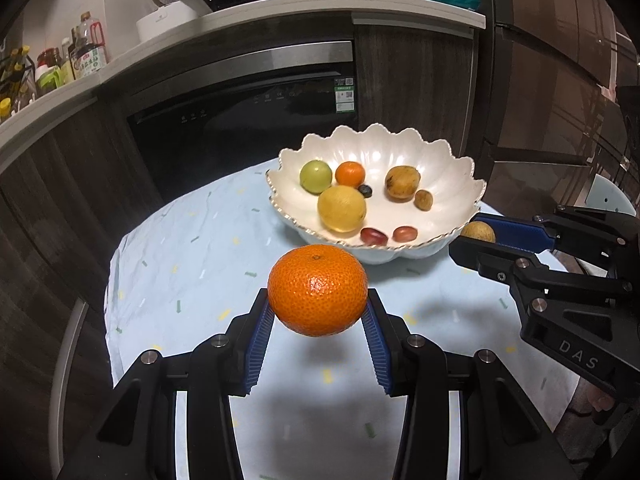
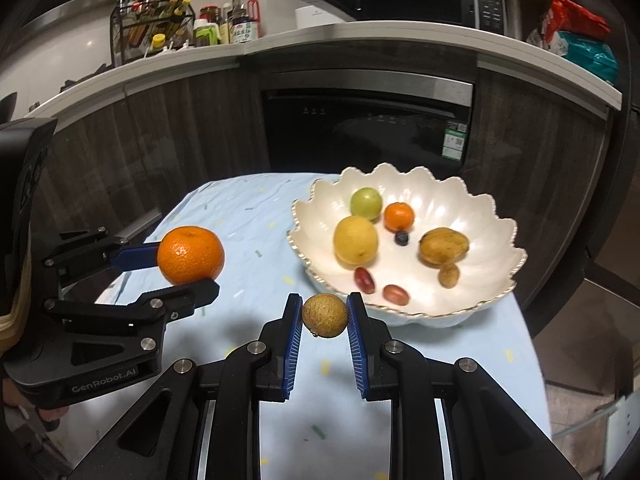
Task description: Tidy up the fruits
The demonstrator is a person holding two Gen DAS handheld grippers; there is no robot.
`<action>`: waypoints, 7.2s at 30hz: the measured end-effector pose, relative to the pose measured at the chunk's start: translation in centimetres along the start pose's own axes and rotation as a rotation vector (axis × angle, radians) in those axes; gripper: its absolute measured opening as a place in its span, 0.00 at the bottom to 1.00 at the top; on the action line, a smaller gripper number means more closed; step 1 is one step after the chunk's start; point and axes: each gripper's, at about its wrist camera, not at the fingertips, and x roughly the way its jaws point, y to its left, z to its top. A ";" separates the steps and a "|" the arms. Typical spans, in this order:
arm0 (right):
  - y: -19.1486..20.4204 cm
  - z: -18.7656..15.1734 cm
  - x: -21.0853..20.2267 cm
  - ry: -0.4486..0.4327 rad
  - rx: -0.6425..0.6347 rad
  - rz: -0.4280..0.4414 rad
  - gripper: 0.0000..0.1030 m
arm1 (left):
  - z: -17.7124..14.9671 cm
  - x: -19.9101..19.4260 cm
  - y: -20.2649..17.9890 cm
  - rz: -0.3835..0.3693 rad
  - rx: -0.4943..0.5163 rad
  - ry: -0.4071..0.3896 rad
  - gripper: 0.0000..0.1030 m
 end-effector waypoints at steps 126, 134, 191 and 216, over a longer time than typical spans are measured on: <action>-9.1 3.7 -0.4 -0.035 0.154 -0.138 0.63 | 6.4 1.5 -2.8 0.120 -0.135 0.000 0.88; -7.0 3.2 -2.5 -0.052 0.134 -0.128 0.66 | 4.3 -1.8 -2.0 0.171 -0.172 -0.017 0.89; -0.7 -3.2 -9.2 -0.118 0.043 -0.102 0.73 | -6.2 -12.4 -1.3 0.408 -0.389 -0.102 0.93; -0.9 -3.3 -9.2 -0.115 0.057 -0.098 0.73 | -6.2 -12.5 -1.5 0.415 -0.385 -0.102 0.93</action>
